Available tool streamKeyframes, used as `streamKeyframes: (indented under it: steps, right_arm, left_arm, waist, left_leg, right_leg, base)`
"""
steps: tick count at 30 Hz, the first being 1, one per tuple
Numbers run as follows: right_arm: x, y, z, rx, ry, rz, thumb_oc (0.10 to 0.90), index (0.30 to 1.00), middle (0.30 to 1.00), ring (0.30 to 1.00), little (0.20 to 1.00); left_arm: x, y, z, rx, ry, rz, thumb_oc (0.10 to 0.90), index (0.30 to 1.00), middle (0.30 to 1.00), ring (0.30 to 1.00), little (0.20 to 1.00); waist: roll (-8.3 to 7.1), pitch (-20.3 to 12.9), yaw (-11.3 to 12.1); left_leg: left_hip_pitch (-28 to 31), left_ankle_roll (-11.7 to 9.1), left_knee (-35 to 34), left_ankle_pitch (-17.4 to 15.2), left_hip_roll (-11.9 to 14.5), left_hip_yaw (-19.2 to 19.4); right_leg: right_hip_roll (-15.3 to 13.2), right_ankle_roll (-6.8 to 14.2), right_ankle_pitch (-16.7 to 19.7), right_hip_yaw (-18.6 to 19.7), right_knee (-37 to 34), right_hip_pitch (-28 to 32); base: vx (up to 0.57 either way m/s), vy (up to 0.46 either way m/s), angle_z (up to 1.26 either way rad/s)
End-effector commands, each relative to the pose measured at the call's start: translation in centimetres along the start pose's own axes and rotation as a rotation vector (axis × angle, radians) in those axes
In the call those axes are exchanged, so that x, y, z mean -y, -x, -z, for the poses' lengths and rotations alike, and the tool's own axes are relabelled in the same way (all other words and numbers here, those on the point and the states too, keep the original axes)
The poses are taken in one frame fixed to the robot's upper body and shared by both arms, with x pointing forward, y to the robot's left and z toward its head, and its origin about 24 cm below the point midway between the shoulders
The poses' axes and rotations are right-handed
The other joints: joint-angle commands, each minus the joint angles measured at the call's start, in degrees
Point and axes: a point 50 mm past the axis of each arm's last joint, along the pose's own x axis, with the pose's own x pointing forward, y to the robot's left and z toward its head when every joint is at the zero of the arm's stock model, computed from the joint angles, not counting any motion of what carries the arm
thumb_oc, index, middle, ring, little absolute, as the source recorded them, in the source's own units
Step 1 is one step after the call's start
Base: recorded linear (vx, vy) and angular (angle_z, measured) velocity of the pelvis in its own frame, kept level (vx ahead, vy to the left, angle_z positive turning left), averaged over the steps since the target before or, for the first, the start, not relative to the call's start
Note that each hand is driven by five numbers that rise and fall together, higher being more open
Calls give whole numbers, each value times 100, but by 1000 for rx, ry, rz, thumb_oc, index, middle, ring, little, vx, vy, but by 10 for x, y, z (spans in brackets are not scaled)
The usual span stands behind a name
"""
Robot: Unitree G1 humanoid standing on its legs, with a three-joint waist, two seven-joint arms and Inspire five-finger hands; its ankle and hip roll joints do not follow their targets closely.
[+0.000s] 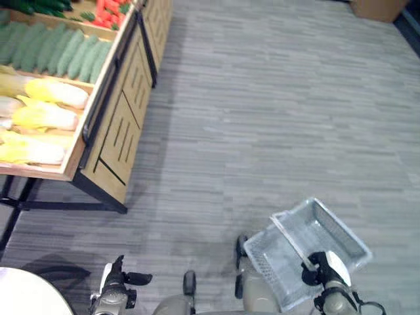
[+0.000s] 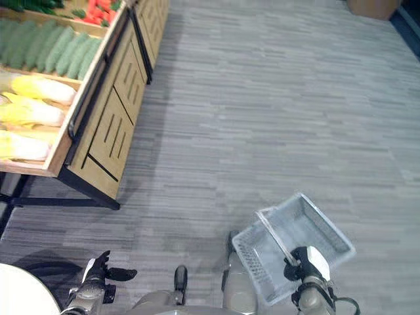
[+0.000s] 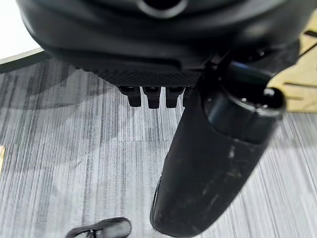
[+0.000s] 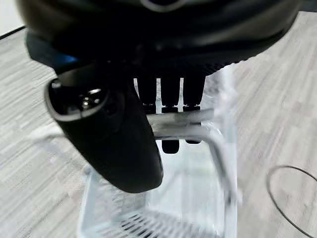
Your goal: Get the vegetables into the basket
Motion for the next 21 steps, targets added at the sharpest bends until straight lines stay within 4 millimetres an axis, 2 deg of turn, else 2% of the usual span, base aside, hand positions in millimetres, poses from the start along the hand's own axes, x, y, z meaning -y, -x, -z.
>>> streamKeyframes:
  steps: [1,4,6,7,10,11,13,15,18,19,20,21]
  right_arm:
    - [72,-18,-13,112,14,225,400,300,300,300,300]
    - [86,-19,-12,127,45,255,400,300,300,300,300]
    - [94,-19,-13,138,51,272,400,300,300,300,300]
    - [97,-19,-9,123,51,282,400,300,300,300,300]
    - [100,-17,1,81,46,296,400,300,300,300,300]
    - [105,-17,2,77,50,322,400,300,300,300,300]
    - [101,-18,0,80,59,312,400,300,300,300,300]
    - [98,-18,-1,82,68,299,400,300,300,300,300]
    - [88,-17,0,74,87,254,400,300,300,300,300]
    - [85,-18,-1,68,68,252,400,300,300,300,300]
    - [79,-19,-8,82,51,244,400,300,300,300,300]
    - [79,-19,-8,82,51,244,400,300,300,300,300]
  left_arm:
    - [-19,-9,-29,88,42,-57,900,1000,1000,1000,1000]
    - [-16,-10,-34,102,36,-42,900,1000,1000,1000,1000]
    - [-14,-10,-41,121,42,-34,900,1000,1000,1000,1000]
    - [-13,-11,-45,131,41,-31,900,1000,1000,1000,1000]
    - [-9,-11,-54,156,22,-13,900,1000,1000,1000,1000]
    - [-5,-11,-56,168,7,-8,900,1000,1000,1000,1000]
    - [-7,-11,-54,159,6,-17,900,1000,1000,1000,1000]
    - [-9,-11,-50,145,6,-22,900,1000,1000,1000,1000]
    - [-16,-9,-33,99,-12,-33,900,1000,1000,1000,1000]
    - [-18,-9,-32,101,-27,-37,900,1000,1000,1000,1000]
    - [-24,-10,-34,108,-30,-52,900,1000,1000,1000,1000]
    - [-24,-10,-34,108,-30,-52,900,1000,1000,1000,1000]
  waist:
    - [22,-116,-9]
    - [0,-49,26]
    - [-66,41,43]
    - [-78,84,59]
    - [-72,99,75]
    - [58,28,164]
    - [157,-26,279]
    - [167,-76,315]
    - [60,-254,430]
    - [-24,-289,460]
    - [-156,-314,489]
    - [-160,-317,492]
  left_leg:
    - [-4,-661,1075,-7,636,121]
    - [-502,-881,2282,543,629,-73]
    - [-896,-889,2979,737,527,-148]
    - [-1080,-867,3111,807,527,-143]
    - [-1556,-740,2380,701,711,216]
    - [-1754,-733,897,931,933,322]
    - [-1942,-852,225,1418,1124,421]
    - [-1891,-864,294,1460,1132,430]
    - [-1716,-711,339,1267,915,538]
    - [-1658,-605,413,1131,793,643]
    - [-1661,-482,550,931,627,780]
    - [-1666,-480,556,927,625,785]
  right_leg:
    - [133,147,-438,-46,448,-22]
    - [207,-84,-652,-154,484,221]
    - [208,-204,-773,-173,474,390]
    - [191,-239,-836,-221,466,475]
    - [144,-207,-1004,-344,377,727]
    - [164,-117,-1212,-346,337,889]
    - [187,-75,-1399,-224,341,1195]
    - [196,-74,-1445,-171,365,1283]
    - [-25,66,-1511,-19,462,1574]
    - [-142,135,-1398,48,515,1537]
    - [-338,277,-1011,102,583,1461]
    - [-341,280,-1010,106,582,1458]
  base:
    - [222,-226,18]
    - [165,-215,25]
    - [120,-182,17]
    - [133,-154,8]
    - [241,-43,38]
    - [426,144,67]
    - [527,234,18]
    - [364,197,-37]
    - [410,302,-47]
    - [395,426,-47]
    - [288,342,-51]
    - [193,253,-39]
